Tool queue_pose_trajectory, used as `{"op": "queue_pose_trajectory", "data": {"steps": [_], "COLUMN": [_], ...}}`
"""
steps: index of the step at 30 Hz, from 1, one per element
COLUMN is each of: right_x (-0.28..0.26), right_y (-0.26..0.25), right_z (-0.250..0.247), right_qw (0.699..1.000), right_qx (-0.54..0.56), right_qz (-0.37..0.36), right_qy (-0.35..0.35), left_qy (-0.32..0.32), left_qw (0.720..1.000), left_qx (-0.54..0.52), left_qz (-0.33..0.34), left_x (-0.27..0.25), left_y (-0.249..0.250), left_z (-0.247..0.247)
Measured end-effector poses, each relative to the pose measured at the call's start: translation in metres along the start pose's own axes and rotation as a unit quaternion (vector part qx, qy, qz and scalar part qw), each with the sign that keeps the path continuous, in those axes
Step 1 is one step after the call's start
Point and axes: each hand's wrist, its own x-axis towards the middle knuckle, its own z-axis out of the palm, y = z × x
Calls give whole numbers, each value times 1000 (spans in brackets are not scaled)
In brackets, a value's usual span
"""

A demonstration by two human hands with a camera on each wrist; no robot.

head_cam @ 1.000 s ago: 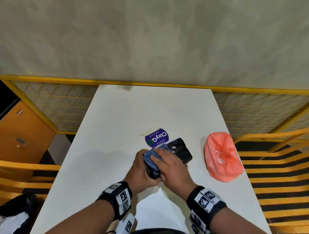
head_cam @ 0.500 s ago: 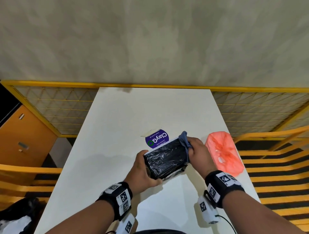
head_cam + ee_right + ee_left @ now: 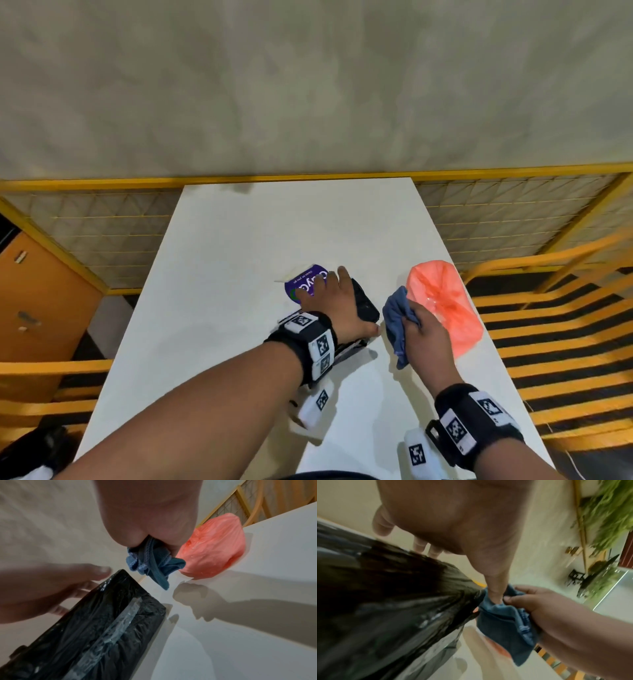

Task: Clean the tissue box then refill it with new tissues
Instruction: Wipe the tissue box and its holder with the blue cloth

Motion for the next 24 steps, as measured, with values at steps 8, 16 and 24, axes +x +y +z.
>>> {"op": "queue_pose_trajectory", "data": {"steps": [8,16,24], "right_x": [-8,0,-41], "right_y": [-20,-79,-108], "right_z": [-14,-6,100], "right_qw": [995,979,830], "right_qx": [94,-21,-271], "right_qz": [-26,-200,-463], "right_qy": [5,19,-155], "left_qy": [56,139,182], "left_qw": [998,918,931], "left_qx": [-21,-362,-299], "left_qz": [11,80,99], "left_x": [-3,-45,-51], "left_y": [-5,-85,-101], "left_z": [-1,17,47]}}
